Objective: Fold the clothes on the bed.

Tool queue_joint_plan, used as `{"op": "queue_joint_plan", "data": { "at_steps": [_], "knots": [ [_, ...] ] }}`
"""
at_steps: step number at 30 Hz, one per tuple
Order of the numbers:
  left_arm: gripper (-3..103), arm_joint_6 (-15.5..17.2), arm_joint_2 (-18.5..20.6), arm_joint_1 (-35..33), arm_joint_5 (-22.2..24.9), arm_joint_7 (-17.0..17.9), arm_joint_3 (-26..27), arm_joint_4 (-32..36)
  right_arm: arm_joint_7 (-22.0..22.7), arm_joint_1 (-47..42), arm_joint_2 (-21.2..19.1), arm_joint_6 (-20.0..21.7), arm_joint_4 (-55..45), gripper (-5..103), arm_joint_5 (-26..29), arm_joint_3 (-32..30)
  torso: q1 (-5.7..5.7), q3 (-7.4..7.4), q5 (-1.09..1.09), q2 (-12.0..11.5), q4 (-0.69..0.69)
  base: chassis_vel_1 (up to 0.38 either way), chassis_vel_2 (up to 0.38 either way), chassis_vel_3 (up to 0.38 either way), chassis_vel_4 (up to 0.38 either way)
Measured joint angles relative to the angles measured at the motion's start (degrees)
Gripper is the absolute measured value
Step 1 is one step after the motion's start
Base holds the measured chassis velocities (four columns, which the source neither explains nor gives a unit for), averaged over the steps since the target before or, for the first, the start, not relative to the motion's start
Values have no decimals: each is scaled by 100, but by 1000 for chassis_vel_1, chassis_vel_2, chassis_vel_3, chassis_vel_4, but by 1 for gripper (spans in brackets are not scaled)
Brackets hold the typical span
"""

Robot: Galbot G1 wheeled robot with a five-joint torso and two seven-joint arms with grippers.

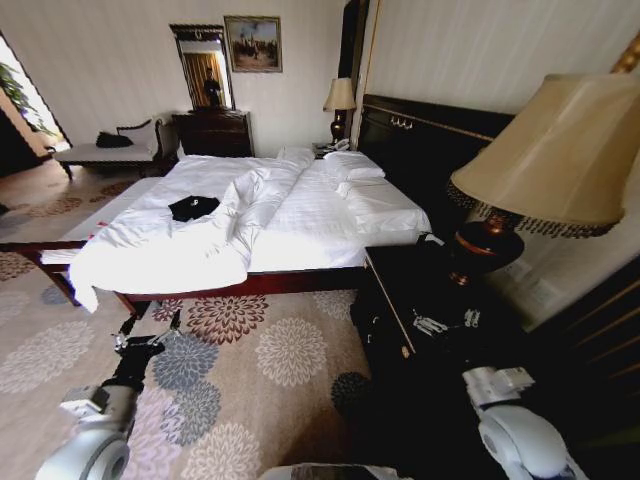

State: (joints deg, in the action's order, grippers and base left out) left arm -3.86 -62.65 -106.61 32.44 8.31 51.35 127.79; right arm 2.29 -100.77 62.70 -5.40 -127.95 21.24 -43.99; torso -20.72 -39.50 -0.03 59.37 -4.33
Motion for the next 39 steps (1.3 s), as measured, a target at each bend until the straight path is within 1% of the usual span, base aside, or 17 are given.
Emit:
{"op": "queue_joint_plan", "data": {
  "at_steps": [15, 21, 28, 32, 39],
  "knots": [
    [100, -45, -62, -18, -36, -26, -52, -38, -28, -55, 132, -1, 12, 100, -89, 157, 0, 0, 0, 0, 0, 0, 0, 0, 0],
    [100, -99, -95, -100, -83, -60, -113, -75, -41, -216, 228, -38, -36, 100, -281, 117, 1, 0, 0, 1, 0, -27, 23, 20, -19],
    [100, -81, -87, -99, -105, -51, -137, 10, -56, -236, 357, -73, -26, 100, -382, 176, 0, -1, 2, 0, 1, -140, 153, 154, -118],
    [100, -97, -84, -152, -104, -51, -109, 13, -58, -235, 414, -81, -9, 100, -465, 248, 1, 0, 0, 1, -2, -235, 192, 216, -222],
    [100, -116, -108, -190, -113, -57, -104, 30, -60, -238, 462, -92, 16, 100, -505, 287, -4, -1, -1, -1, 1, -245, 250, 246, -261]
  ]
}}
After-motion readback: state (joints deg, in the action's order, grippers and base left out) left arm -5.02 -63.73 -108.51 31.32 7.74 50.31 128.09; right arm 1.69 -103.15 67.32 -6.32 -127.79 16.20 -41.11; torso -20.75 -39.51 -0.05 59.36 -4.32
